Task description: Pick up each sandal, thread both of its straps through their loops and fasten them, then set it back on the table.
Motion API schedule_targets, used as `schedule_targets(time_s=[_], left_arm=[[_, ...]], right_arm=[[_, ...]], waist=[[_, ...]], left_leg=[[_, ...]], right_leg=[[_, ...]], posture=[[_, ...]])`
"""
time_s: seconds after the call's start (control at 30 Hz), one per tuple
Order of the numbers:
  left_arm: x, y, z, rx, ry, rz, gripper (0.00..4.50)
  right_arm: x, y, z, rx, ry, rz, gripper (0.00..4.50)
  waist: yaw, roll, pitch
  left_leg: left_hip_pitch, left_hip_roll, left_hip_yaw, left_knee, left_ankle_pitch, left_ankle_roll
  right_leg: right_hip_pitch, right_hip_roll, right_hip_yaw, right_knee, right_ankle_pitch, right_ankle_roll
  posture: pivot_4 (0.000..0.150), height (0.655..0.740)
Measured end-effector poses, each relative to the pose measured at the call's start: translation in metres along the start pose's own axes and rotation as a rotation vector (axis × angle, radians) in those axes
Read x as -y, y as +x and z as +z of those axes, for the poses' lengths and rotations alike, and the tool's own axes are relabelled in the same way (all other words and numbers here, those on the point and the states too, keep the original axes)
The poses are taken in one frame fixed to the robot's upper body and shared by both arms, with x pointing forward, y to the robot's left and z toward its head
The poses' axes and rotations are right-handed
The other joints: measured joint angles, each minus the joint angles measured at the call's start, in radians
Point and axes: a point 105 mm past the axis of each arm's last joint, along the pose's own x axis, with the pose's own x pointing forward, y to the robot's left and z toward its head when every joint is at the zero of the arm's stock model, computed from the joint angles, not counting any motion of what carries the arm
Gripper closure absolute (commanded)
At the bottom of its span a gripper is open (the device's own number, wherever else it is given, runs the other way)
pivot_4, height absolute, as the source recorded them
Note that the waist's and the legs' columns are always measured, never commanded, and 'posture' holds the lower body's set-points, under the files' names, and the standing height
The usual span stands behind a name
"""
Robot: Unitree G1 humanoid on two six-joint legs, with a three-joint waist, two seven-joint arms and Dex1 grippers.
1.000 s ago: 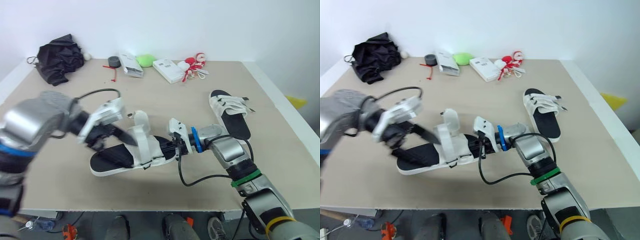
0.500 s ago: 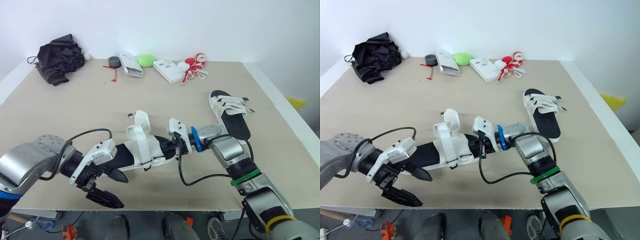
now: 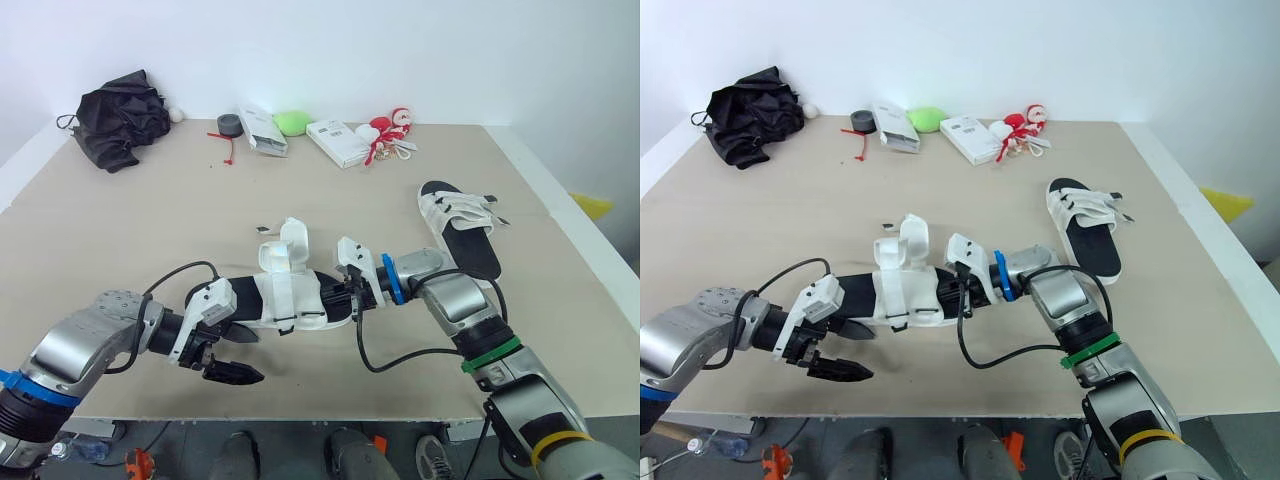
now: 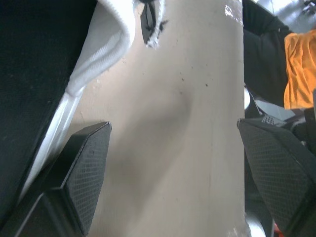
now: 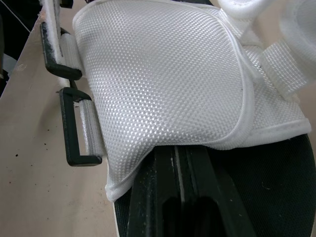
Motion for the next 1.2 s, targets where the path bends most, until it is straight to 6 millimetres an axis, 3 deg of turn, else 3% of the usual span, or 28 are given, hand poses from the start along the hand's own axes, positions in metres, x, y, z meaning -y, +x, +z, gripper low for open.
schedule_targets(time_s=[0.23,0.6,0.73,0.87,0.93,0.97,1.2], left_arm=[[0.02,0.016,0.034,0.148,0.0,-0.098,0.27],[0.023,0.025,0.036,0.176,-0.078,-0.047,0.27],[0.02,0.025,0.036,0.172,-0.089,-0.019,1.37],[0.019,0.024,0.035,0.171,-0.093,-0.012,3.25],[0.018,0.024,0.035,0.17,-0.094,-0.012,3.76],[0.018,0.024,0.035,0.17,-0.094,-0.011,4.39],[0.018,0.023,0.033,0.163,-0.103,-0.009,4.46]], right_arm=[[-0.001,0.0,0.0,0.001,0.0,0.005,4.5],[0.0,0.0,0.0,0.001,0.001,0.005,4.5],[0.0,0.0,0.0,0.001,0.001,0.005,4.5],[0.0,0.0,0.0,0.002,-0.001,0.007,4.5],[0.0,0.0,0.0,0.002,-0.001,0.007,4.5],[0.0,0.0,0.0,0.002,-0.001,0.007,4.5],[0.0,0.0,0.0,0.003,-0.002,0.008,4.5]], waist=[[-0.001,-0.001,0.0],[-0.001,-0.001,0.0],[-0.001,-0.001,0.0],[-0.001,-0.001,0.0],[-0.001,-0.001,0.0],[-0.001,-0.001,0.0],[-0.001,-0.001,0.0]], left_leg=[[0.0,0.0,0.0,0.0,0.0,0.0],[0.0,0.0,0.0,0.0,0.0,0.0],[0.0,0.0,-0.001,0.0,0.0,0.0],[0.0,0.0,0.0,0.0,0.0,0.0],[0.0,0.0,0.0,0.0,0.0,0.0],[0.0,0.0,0.0,0.0,0.0,0.0],[0.0,0.0,0.0,0.0,0.0,-0.001]], right_leg=[[0.0,0.0,0.0,0.0,0.0,0.002],[0.0,0.0,0.0,0.0,0.0,0.002],[0.0,0.0,0.0,0.0,0.0,0.002],[0.0,0.0,0.0,0.0,0.0,0.002],[0.0,0.0,0.0,0.0,0.0,0.002],[0.0,0.0,0.0,0.0,0.0,0.002],[0.0,0.0,0.0,0.0,0.0,0.001]], posture=[[0.15,0.738],[0.15,0.738],[0.15,0.738],[0.15,0.738],[0.15,0.738],[0.15,0.738],[0.15,0.738]])
